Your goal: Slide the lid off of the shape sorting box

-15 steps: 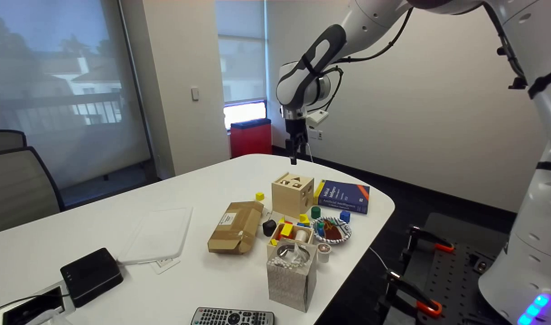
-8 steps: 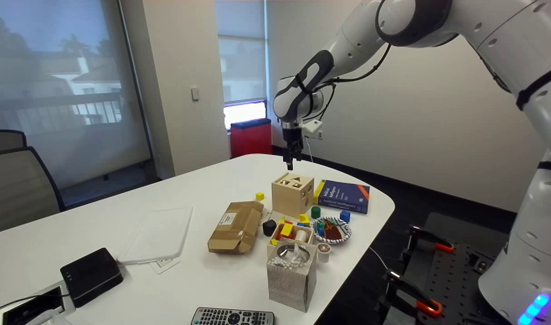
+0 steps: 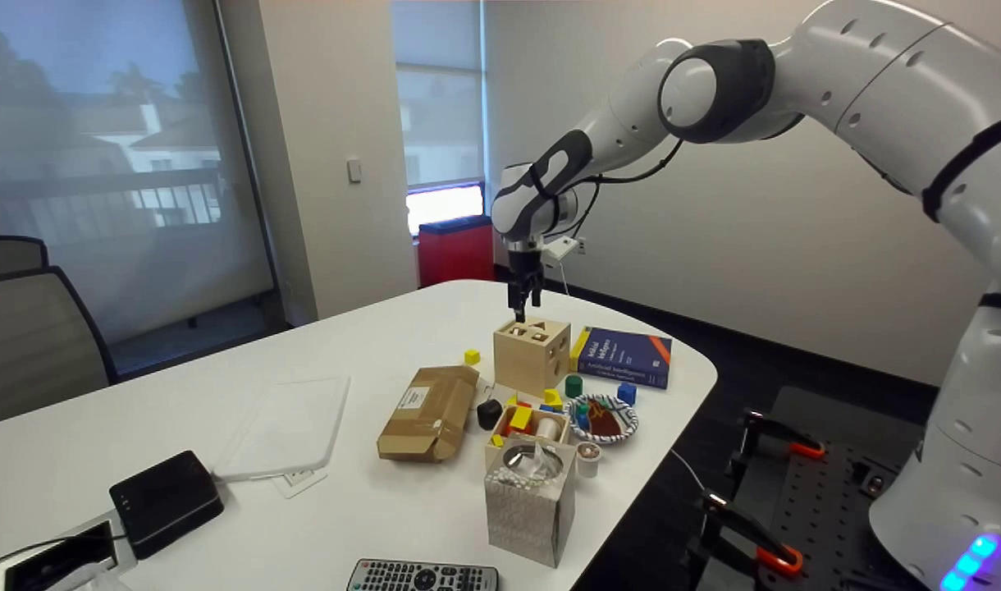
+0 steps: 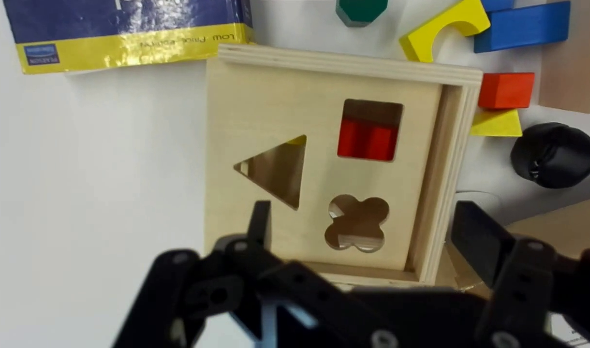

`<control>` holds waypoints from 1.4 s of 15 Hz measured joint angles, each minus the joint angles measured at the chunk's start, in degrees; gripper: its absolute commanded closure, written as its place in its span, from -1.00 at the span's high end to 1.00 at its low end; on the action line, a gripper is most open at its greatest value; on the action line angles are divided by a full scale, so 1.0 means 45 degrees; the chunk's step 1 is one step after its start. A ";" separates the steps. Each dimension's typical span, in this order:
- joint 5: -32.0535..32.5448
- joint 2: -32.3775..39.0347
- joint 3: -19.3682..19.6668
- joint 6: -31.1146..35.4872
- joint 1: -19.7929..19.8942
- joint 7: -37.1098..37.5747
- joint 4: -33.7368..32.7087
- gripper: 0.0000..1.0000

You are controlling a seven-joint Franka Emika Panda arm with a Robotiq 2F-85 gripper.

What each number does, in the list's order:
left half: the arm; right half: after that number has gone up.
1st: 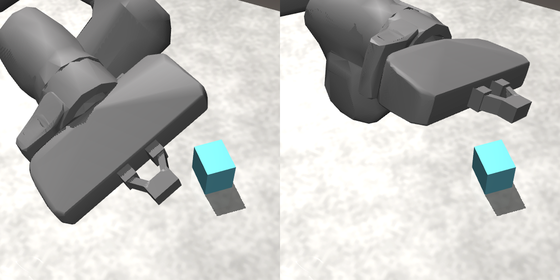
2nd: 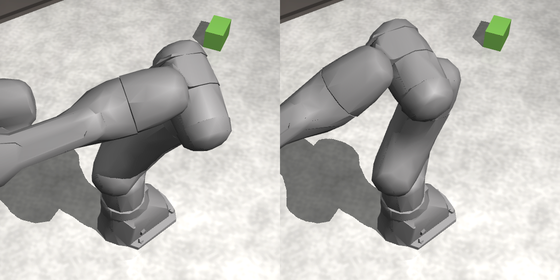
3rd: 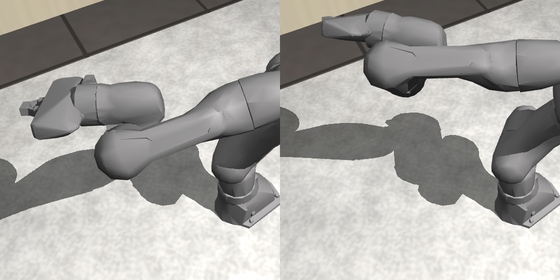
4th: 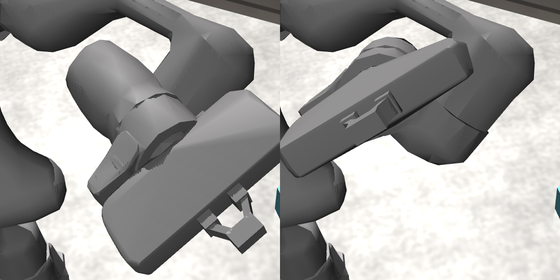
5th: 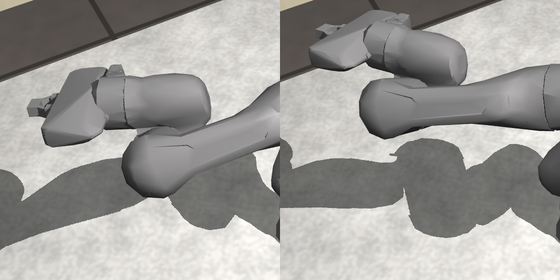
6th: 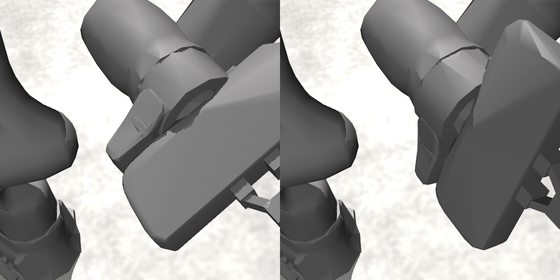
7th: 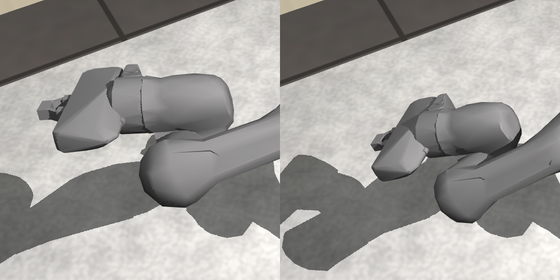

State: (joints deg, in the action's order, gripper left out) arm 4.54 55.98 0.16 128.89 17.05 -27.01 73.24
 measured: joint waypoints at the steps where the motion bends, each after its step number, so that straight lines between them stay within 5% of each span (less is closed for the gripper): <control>1: -0.0044 0.0242 -0.0022 -0.0043 0.0013 0.0000 -0.0267 1.00; 21: -0.0306 0.2492 -0.0107 -0.0250 0.0319 0.0043 -0.2965 1.00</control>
State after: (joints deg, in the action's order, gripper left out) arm 3.17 67.19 -0.32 127.76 18.48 -26.81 59.90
